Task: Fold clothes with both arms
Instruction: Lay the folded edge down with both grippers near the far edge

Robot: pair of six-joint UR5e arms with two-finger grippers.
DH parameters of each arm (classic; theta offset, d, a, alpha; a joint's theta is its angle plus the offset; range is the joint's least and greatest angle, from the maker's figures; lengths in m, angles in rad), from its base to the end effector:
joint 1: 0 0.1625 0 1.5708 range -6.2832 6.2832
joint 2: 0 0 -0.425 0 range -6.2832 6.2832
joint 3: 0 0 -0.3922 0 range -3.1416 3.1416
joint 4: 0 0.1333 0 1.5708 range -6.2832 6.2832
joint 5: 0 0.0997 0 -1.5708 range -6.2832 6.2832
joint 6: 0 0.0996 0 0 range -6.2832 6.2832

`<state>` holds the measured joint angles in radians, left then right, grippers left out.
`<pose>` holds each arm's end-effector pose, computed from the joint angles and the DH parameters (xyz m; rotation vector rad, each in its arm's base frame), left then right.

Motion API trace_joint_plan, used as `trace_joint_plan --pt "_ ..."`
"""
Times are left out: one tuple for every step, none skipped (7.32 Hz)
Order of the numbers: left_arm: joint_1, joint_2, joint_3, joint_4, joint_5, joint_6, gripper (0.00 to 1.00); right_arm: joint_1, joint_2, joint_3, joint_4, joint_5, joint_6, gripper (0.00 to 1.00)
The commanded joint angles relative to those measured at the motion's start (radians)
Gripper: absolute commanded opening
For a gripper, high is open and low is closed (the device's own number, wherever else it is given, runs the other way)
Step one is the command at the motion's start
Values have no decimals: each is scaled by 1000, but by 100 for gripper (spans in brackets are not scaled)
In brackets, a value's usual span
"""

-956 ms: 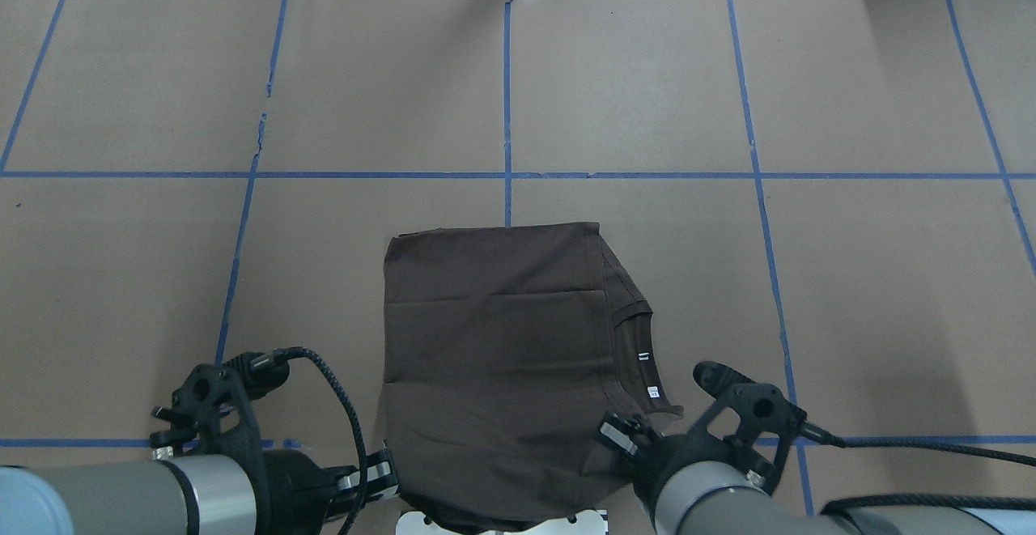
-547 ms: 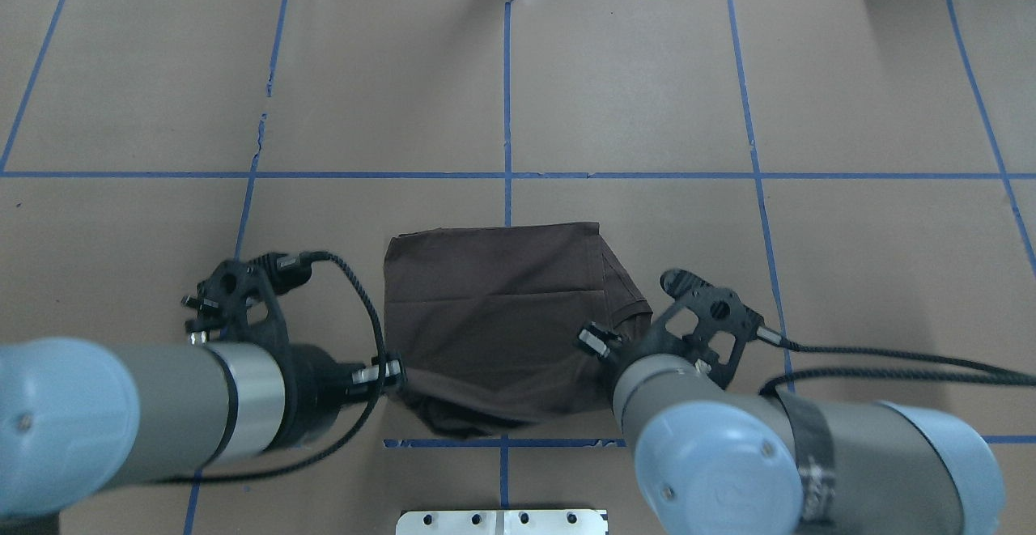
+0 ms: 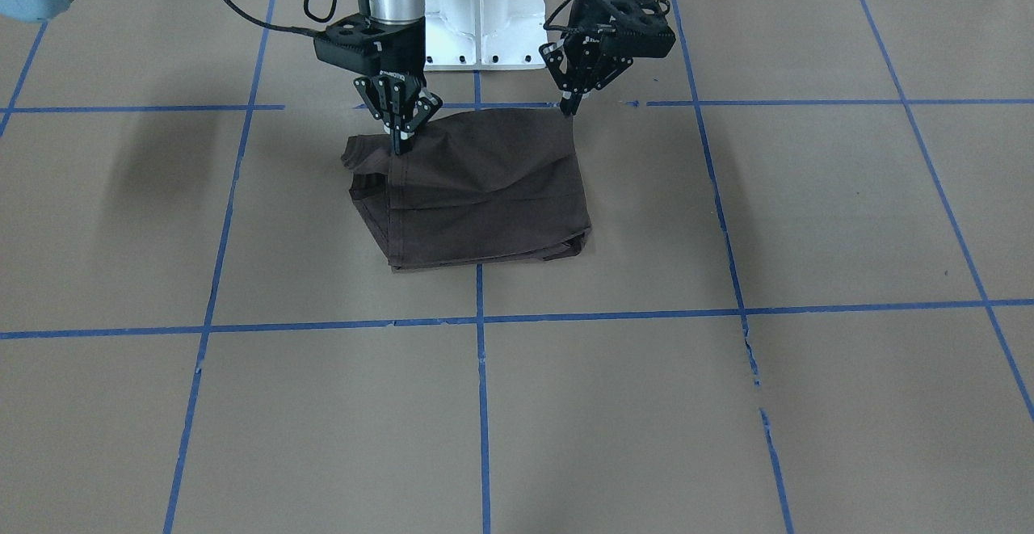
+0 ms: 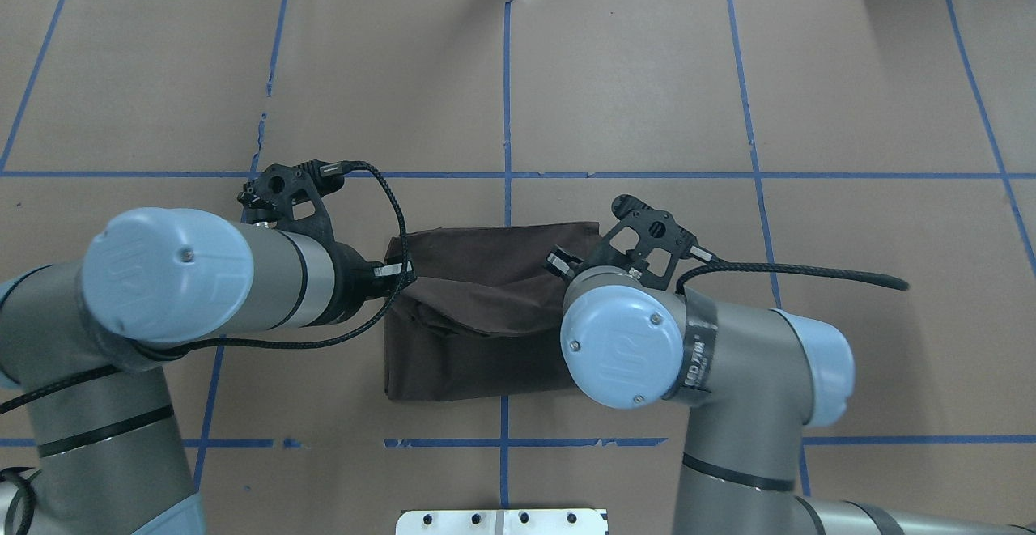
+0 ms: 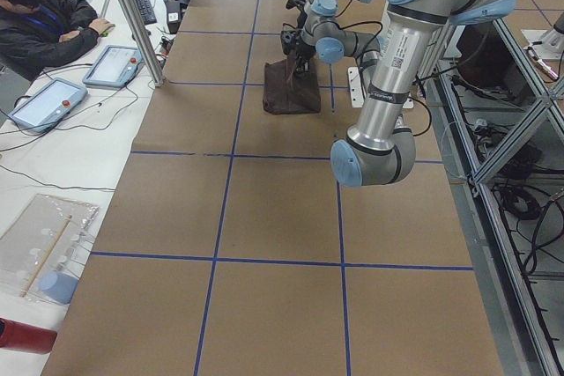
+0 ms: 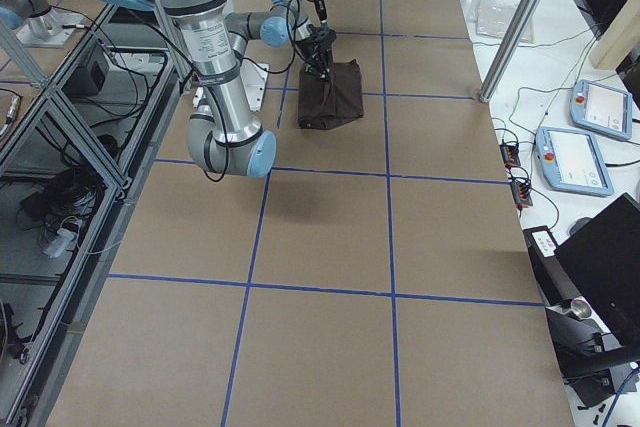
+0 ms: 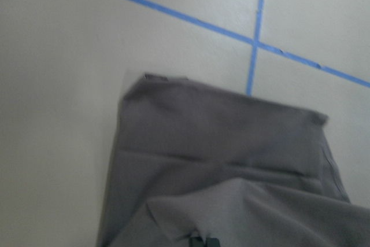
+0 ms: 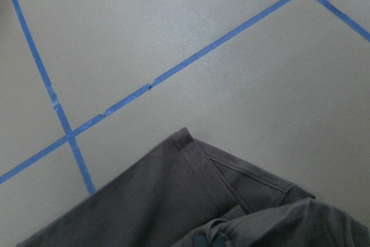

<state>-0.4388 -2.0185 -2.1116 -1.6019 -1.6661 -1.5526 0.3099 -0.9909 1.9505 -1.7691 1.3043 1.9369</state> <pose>0.4329 -0.3400 0.1850 0.1469 1.0172 -0.3346 -0.5193 -0.3338 0.1976 0.2378 -0.7821 0.7404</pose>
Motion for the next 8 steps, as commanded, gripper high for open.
trace_joint_plan --pt "-8 -2 99 -56 2 3 0 43 14 -158 132 3 -49 0" --pt "-8 -2 140 -93 3 3 0 49 14 -203 176 6 -62 0" --pt "-8 -2 175 -120 3 5 0 51 14 -219 189 7 -75 0" --pt "-8 -2 189 -130 5 5 0 51 14 -222 189 7 -75 0" --pt "-8 -3 197 -130 5 5 0 51 14 -231 189 7 -75 0" --pt "-12 -3 211 -139 3 6 0 51 12 -234 189 7 -75 0" --pt "-26 -6 237 -163 3 6 0 51 12 -234 189 7 -76 0" --pt "-40 -11 278 -203 3 18 0 52 12 -236 189 7 -76 0"
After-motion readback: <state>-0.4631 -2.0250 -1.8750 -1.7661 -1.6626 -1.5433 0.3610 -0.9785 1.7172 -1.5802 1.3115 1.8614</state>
